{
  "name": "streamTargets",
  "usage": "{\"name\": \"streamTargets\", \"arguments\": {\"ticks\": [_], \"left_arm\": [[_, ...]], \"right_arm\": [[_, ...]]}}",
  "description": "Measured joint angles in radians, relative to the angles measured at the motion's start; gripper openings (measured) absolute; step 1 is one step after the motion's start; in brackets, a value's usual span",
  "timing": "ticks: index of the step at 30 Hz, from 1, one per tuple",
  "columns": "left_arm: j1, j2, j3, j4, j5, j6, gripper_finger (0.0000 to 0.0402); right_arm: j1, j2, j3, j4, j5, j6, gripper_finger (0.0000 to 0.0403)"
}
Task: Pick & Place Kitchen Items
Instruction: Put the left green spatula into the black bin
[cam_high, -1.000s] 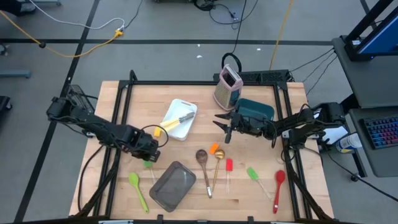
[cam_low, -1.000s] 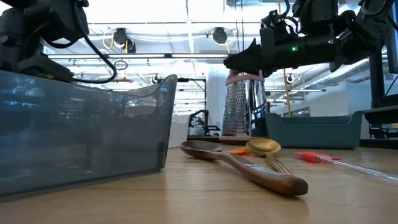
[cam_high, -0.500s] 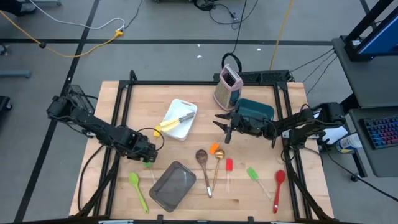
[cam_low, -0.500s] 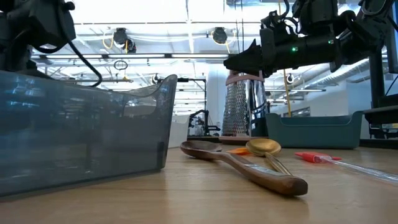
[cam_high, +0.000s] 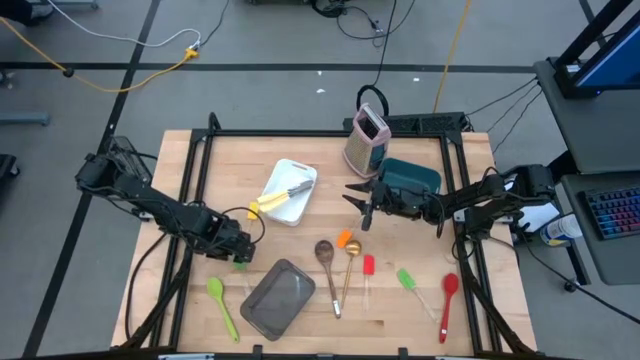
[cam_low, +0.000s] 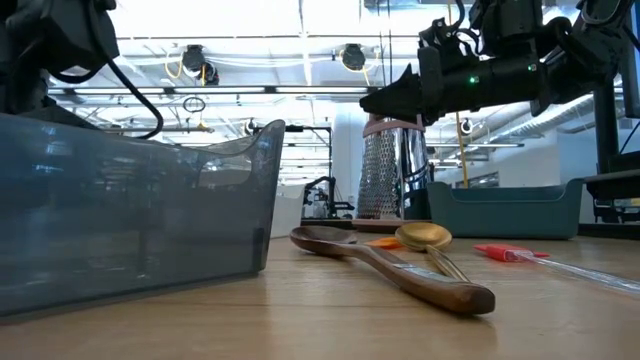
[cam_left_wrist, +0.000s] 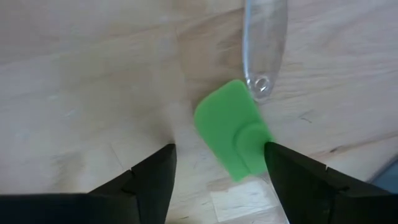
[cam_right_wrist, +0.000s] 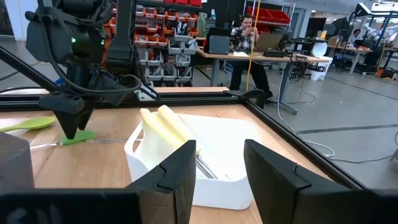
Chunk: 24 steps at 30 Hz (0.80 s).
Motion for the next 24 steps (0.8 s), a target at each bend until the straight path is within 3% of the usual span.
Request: {"name": "streamTargets", "arguments": {"ticks": [11, 24], "left_arm": [[0.001, 0.000, 0.000, 0.023, -0.076, 0.052, 0.0215], [0.001, 0.001, -0.002, 0.022, -0.127, 0.061, 0.0137]], "right_arm": [[0.000, 0.000, 0.000, -0.007, 0.000, 0.046, 0.0128], [0.000, 0.000, 0.000, -0.033, 0.000, 0.060, 0.0128]]}}
